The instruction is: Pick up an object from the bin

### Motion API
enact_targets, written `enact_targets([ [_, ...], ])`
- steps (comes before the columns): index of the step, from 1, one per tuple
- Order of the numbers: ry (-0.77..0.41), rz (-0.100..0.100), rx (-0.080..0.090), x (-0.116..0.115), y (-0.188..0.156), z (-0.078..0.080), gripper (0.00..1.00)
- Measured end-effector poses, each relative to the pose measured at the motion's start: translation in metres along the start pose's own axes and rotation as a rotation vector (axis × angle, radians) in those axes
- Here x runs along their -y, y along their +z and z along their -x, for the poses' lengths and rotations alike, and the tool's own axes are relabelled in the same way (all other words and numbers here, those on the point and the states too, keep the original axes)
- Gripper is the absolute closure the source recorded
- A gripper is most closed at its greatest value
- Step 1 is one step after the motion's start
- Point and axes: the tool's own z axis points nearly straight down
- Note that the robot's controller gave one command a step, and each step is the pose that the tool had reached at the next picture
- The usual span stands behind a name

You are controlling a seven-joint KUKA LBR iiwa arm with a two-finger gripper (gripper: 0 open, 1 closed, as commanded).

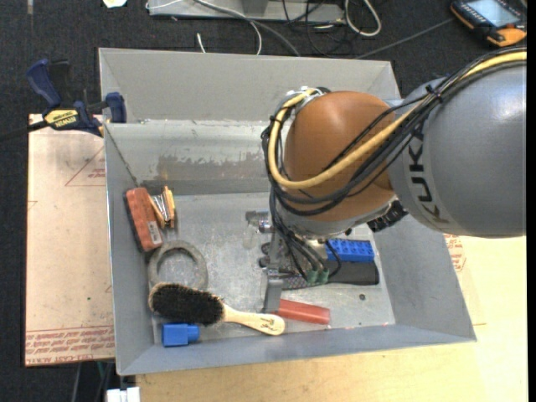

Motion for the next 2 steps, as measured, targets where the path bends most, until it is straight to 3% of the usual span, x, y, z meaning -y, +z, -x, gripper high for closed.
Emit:
enact_targets([
  [1,0.004,0.001,0.008,0.001,-0.004,0.002,0.00],
  [2,-0.117,0.003,0.011,-0.060,0.097,0.002,0.00],
])
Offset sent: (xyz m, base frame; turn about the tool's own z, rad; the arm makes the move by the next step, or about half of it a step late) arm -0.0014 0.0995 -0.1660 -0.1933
